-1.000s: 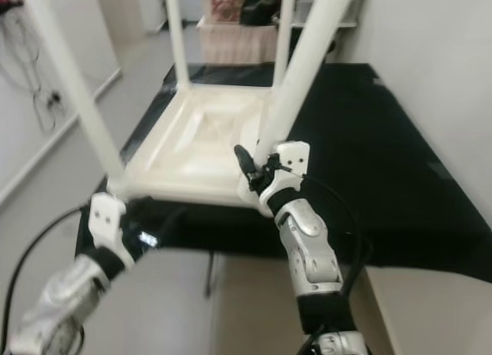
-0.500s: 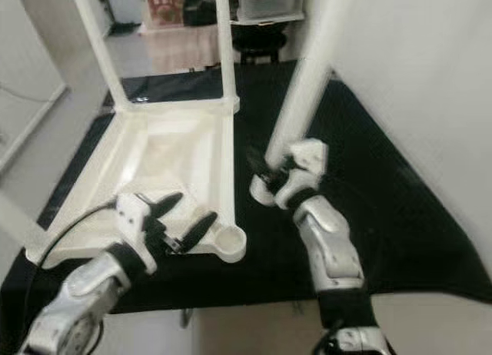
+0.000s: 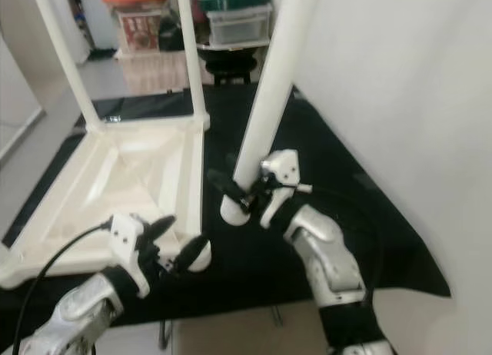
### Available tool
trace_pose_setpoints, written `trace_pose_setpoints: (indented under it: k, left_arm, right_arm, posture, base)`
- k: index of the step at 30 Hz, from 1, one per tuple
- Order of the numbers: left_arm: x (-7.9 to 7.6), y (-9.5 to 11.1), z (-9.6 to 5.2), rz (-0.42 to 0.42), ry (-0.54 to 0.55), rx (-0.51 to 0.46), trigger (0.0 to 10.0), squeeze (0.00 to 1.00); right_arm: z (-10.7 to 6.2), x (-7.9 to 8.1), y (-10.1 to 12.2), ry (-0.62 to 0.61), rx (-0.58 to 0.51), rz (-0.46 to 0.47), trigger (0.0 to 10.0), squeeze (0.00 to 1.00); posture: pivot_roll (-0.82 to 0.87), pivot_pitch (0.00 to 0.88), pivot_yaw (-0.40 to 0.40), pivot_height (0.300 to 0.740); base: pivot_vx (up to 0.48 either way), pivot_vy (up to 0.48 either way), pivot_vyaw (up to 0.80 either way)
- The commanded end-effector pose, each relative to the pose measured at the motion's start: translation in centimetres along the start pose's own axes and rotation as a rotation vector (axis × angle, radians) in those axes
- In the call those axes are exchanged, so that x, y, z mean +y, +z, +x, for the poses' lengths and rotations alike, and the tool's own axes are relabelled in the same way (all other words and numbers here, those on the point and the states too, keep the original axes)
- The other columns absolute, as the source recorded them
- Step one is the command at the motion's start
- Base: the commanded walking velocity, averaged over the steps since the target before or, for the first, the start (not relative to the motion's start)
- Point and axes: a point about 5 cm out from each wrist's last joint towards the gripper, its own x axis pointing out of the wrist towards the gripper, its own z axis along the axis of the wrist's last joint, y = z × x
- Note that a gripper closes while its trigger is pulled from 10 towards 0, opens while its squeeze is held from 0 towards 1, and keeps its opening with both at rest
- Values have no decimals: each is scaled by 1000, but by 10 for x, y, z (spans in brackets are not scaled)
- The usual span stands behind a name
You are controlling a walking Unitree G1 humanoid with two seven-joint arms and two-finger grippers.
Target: Building children table
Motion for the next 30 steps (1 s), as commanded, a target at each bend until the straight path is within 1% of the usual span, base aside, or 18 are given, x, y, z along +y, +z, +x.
trace_pose_setpoints:
  k: [1,2,3,4,5,7,11,16,17,18,19,20,22,23,24,25,29,30]
  left_arm:
    - [-4,-6,-9,-19,-71,59,10000,0]
    - [-7,-6,-10,-23,-96,68,10000,0]
    - [-7,-6,-10,-23,-96,68,10000,0]
    - [-10,-7,-11,-26,-122,79,10000,0]
    - [-10,-7,-11,-26,-122,79,10000,0]
    - [-15,-8,-15,-33,-167,101,10000,0]
    - [-17,-10,-20,-40,-183,128,10000,0]
    - [-18,-11,-24,-46,-193,148,10000,0]
    - [-18,-11,-25,-49,-195,152,10000,0]
    - [-18,-11,-25,-49,-195,152,10000,0]
    - [-17,-12,-28,-31,-189,167,10000,0]
    - [-16,-12,-29,-18,-181,173,10000,0]
    - [-16,-12,-29,-10,-176,178,10000,0]
    - [-15,-13,-30,6,-171,181,9804,0]
    - [-14,-13,-30,19,-163,176,0,0]
    - [-14,-13,-30,19,-163,176,0,0]
    - [-13,-12,-30,25,-151,168,0,0]
    - [-13,-12,-30,25,-151,168,0,0]
  right_arm:
    - [7,17,1,153,9,11,10000,0]
    - [7,19,0,177,15,17,10000,0]
    - [7,19,0,177,15,17,10000,0]
    - [5,20,-1,209,25,25,10000,0]
    - [5,20,-1,209,25,25,10000,0]
    - [2,23,-1,266,37,49,10000,0]
    - [-2,26,-1,342,58,84,10000,0]
    - [0,24,-2,336,62,75,10000,0]
    - [2,21,-5,309,80,59,10000,0]
    - [2,21,-5,309,80,59,10000,0]
    - [5,15,-8,271,116,18,10000,0]
    - [5,12,-8,255,127,2,10000,0]
    - [5,10,-8,250,131,-5,10000,0]
    - [5,7,-7,241,135,-12,10000,0]
    - [4,4,-7,231,141,-20,10000,0]
    - [4,4,-7,231,141,-20,10000,0]
    - [0,-9,-4,203,162,-38,10000,0]
    - [0,-9,-4,203,162,-38,10000,0]
  posture:
    - [8,74,12,740]
    - [8,74,12,740]
    - [8,74,12,740]
    - [10,79,11,740]
    - [10,79,11,740]
    - [13,83,11,740]
    - [18,96,11,740]
    - [21,102,9,740]
    - [25,114,9,740]
    - [25,114,9,740]
    - [29,122,9,740]
    - [29,127,9,740]
    - [30,129,10,740]
    - [29,135,10,740]
    - [29,138,10,740]
    - [29,138,10,740]
    - [27,157,12,740]
    - [27,157,12,740]
  base:
    - [0,0,800]
    - [0,0,800]
    - [0,0,800]
    - [0,0,800]
    - [0,0,800]
    - [0,0,800]
    - [0,0,800]
    - [0,0,691]
    - [0,0,0]
    - [0,0,0]
    - [0,0,0]
    - [0,0,0]
    - [0,0,0]
    - [0,0,0]
    - [0,0,0]
    - [0,0,0]
    - [0,0,0]
    - [0,0,0]
